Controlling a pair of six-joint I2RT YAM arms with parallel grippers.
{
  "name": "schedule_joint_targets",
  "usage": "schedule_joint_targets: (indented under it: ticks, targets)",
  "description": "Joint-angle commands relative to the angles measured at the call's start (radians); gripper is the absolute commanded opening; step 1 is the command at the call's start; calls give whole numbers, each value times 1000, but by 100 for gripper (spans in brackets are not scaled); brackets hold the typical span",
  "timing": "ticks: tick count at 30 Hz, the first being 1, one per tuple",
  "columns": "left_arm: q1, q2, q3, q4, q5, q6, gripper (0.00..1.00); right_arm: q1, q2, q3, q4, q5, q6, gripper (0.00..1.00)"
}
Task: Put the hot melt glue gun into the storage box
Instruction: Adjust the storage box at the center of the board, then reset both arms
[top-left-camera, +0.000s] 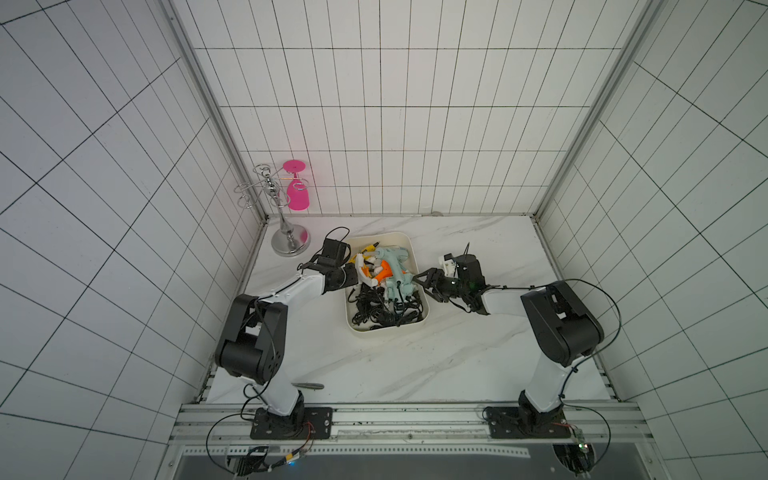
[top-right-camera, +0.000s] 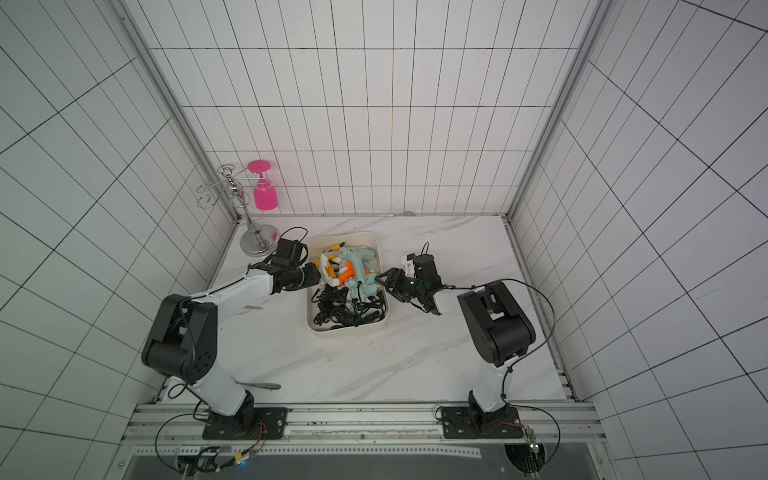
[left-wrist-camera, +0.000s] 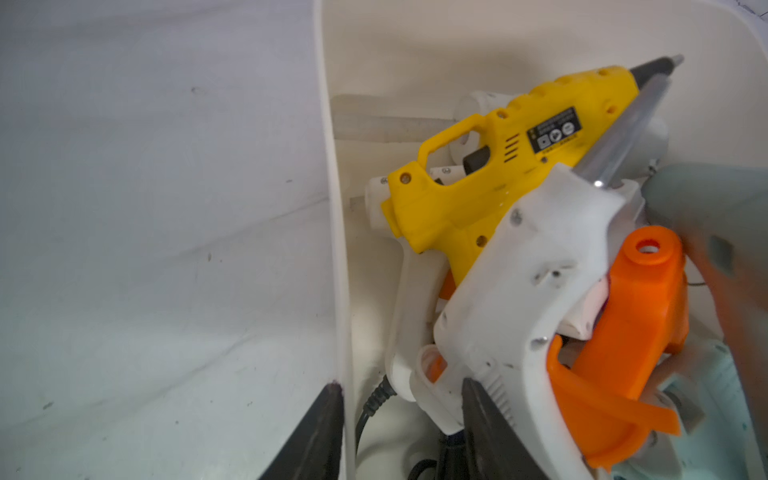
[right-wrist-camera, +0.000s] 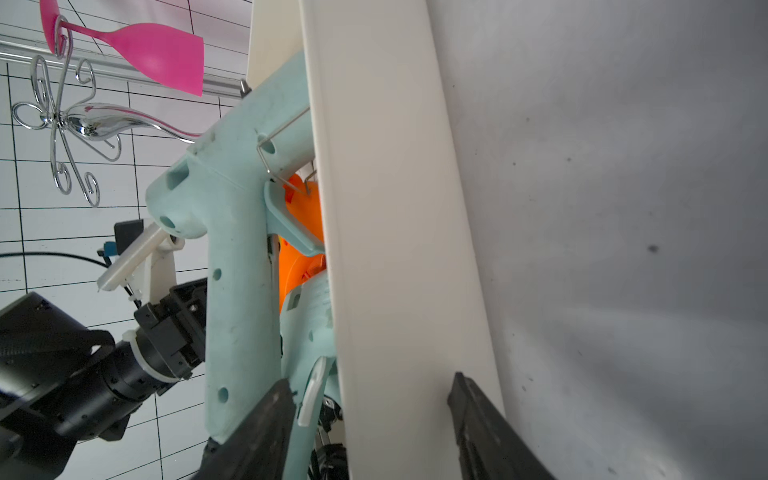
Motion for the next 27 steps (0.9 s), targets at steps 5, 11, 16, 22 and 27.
schedule_joint_targets:
  ticks: [5, 11, 16, 22, 27]
  targets:
    - [-24, -16, 24, -13, 18, 85, 61, -8, -123, -33, -52, -18, -63, 64]
    - [-23, -163, -10, -79, -60, 86, 77, -122, -295, 84, -487, 121, -389, 70]
    - [-20, -360, -107, -67, -154, 77, 93, -237, -434, 82, -631, 368, -552, 86]
    - [13, -511, -263, 90, -309, 64, 99, -325, -544, -54, -551, 797, -726, 99]
    - [58, -562, -434, 362, -456, 148, 99, -435, -633, -208, -405, 888, -843, 99]
